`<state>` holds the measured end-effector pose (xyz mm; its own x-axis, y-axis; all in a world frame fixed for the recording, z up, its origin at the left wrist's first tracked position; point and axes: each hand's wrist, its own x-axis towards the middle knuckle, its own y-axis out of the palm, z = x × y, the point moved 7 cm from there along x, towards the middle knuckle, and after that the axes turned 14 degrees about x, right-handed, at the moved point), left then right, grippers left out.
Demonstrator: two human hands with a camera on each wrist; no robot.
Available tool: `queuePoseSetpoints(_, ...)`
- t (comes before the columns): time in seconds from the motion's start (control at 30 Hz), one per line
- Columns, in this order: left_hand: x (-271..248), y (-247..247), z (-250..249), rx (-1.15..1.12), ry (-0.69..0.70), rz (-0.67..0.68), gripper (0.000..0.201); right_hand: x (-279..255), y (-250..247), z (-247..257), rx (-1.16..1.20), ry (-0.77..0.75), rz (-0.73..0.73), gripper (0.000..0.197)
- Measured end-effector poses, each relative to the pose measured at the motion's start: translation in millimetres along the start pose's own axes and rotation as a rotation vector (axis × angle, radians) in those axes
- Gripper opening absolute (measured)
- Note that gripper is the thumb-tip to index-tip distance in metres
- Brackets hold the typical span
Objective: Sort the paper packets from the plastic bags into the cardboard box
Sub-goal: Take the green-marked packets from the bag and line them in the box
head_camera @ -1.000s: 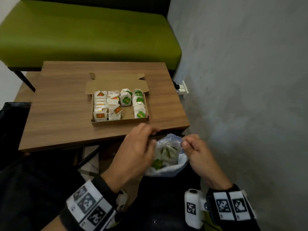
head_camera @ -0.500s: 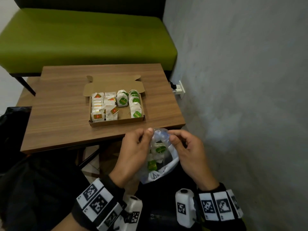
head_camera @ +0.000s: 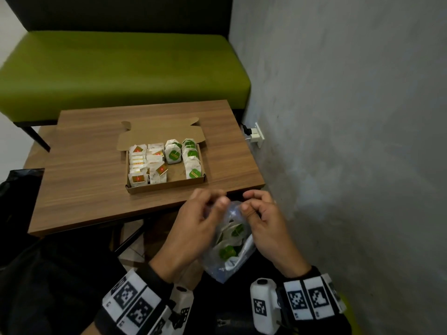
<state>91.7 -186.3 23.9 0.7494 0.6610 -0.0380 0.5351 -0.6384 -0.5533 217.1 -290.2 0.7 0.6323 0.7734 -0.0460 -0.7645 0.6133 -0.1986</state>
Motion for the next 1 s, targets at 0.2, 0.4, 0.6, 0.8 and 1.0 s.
queuePoseSetpoints(0.2,0,-15,-1,0.073,-0.031,-0.226,0.02,-6,-4,12,0.016,-0.03,-0.058,0.037)
queuePoseSetpoints(0.4,-4,-21,7,-0.182,-0.136,-0.31,0.024,-8,-9,7,0.035,0.027,-0.128,0.01)
queuePoseSetpoints(0.6,-5,-10,25,-0.435,-0.219,-0.188,0.026,-6,-3,1,0.402,0.284,-0.09,0.021)
queuePoseSetpoints(0.8,-2,-18,19,-0.065,-0.054,-0.121,0.024,-5,-1,-3,0.357,0.317,-0.062,0.029)
queuePoseSetpoints(1.0,-1,-21,-2,0.102,0.058,-0.128,0.035,-4,1,1,0.379,0.317,-0.069,0.024)
